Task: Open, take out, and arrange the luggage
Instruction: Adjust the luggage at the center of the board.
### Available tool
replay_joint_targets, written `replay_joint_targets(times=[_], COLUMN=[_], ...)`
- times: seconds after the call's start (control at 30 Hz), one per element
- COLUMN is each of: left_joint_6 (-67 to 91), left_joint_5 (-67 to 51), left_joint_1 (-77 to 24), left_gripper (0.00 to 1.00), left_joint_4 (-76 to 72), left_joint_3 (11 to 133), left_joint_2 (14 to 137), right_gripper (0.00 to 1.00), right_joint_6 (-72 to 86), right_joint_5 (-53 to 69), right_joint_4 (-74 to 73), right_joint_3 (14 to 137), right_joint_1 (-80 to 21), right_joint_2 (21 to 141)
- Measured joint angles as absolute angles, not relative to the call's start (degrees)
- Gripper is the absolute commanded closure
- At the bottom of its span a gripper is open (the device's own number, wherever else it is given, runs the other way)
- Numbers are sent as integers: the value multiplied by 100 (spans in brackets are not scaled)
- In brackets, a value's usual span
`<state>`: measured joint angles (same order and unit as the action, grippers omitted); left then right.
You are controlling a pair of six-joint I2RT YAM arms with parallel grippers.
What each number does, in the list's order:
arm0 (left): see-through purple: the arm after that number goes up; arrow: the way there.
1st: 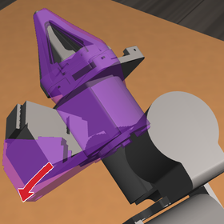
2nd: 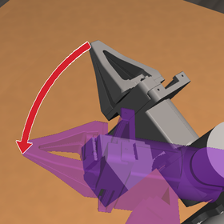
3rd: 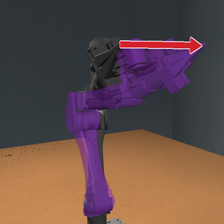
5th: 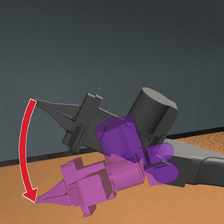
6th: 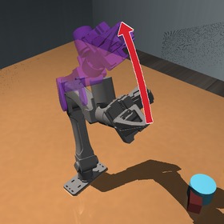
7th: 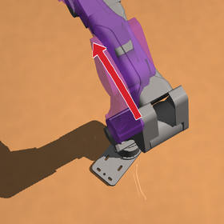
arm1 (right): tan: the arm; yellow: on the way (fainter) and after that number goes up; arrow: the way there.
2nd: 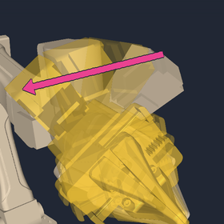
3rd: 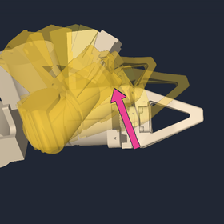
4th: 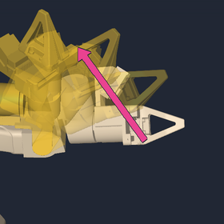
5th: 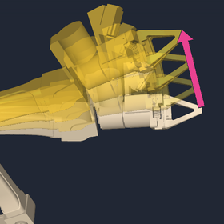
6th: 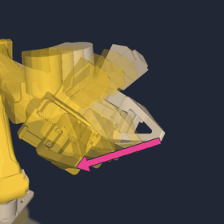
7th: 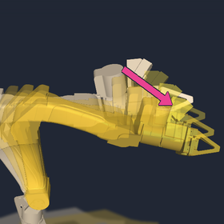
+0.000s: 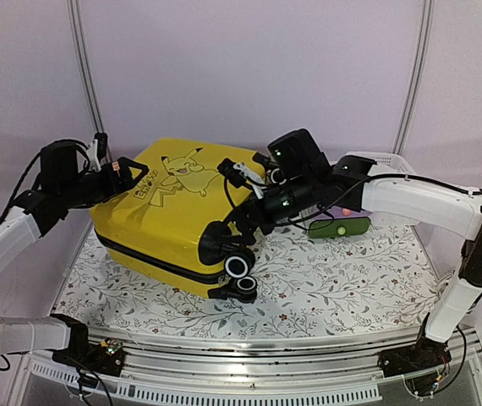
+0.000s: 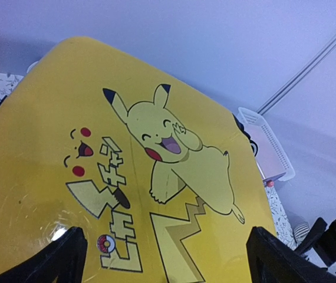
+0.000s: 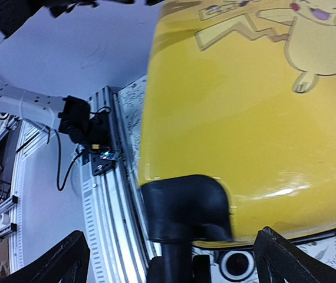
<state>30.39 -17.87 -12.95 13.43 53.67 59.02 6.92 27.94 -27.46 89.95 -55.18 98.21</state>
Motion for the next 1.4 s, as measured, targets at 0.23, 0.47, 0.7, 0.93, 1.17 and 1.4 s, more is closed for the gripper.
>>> replay_joint_targets(times=[0.23,0.47,0.7,0.93,1.17,1.4], left_joint_6=[3026,3391,4150,4757,5131,5448], left_joint_5=[-1345,-1074,-1118,-1114,-1328,-1450], left_joint_1=[-1295,-1295,-1295,-1295,-1295,-1295], left_gripper=[3,3,6,5,4,3], left_joint_4=[2270,2738,3059,3717,3706,3223], left_joint_3=[5439,5137,4136,3752,3354,2722], left_joint_2=[5238,4193,3293,2344,1973,2123], right_gripper=[1,1,1,1,1,1], right_joint_6=[674,856,954,897,801,829], right_joint_5=[2711,2705,2788,3100,3710,4609], right_joint_4=[-2650,-2333,-2198,-2147,-2084,-1883], right_joint_3=[8882,8906,9474,10335,11327,11673], right_joint_1=[-4429,-3336,-2615,-2246,-2158,-2161], right_joint_2=[9677,9732,10471,11281,12167,12814])
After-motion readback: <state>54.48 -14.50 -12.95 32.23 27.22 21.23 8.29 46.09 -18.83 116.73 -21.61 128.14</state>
